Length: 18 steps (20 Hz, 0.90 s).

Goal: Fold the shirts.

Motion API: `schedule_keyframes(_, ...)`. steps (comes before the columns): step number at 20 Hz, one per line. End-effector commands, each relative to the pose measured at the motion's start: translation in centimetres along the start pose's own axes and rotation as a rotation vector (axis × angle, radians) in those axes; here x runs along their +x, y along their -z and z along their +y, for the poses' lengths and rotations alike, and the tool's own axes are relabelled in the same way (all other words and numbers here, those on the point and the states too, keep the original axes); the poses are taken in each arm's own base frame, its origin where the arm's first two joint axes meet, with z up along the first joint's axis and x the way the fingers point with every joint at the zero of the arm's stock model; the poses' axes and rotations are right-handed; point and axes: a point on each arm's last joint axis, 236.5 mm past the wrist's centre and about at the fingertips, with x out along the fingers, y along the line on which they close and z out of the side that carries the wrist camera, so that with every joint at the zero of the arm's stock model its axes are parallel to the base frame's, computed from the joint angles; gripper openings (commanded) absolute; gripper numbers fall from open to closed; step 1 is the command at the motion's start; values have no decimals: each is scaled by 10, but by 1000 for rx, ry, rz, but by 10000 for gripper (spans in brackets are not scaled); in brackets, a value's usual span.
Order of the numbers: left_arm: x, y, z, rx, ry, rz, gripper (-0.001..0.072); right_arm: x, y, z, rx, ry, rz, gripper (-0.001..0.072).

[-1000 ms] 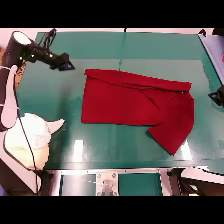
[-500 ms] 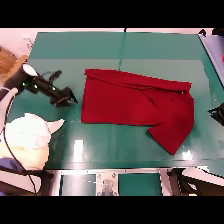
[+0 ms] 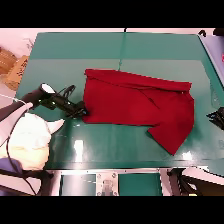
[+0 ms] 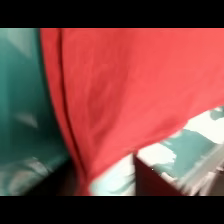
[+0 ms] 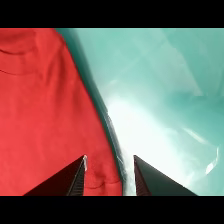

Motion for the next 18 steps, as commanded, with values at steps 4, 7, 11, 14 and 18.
schedule_keyframes(4, -4, -4, -18, 117, 23, 14, 20, 25, 46, -23, 19, 17, 236, 424)
schedule_keyframes(7, -10, -9, -23, 144, 16, 8, 20, 27, 50, -34, 50, 20, 254, 424)
schedule_keyframes(11, -10, -12, -21, 146, 10, -4, 20, 29, 46, -40, 82, 8, 232, 424)
schedule_keyframes(14, -11, -12, -21, 147, 10, -4, 20, 47, 53, -34, 87, -45, 278, 425)
schedule_keyframes(18, -11, -12, -21, 160, 10, -4, 20, 67, 56, -20, 102, -150, 307, 424)
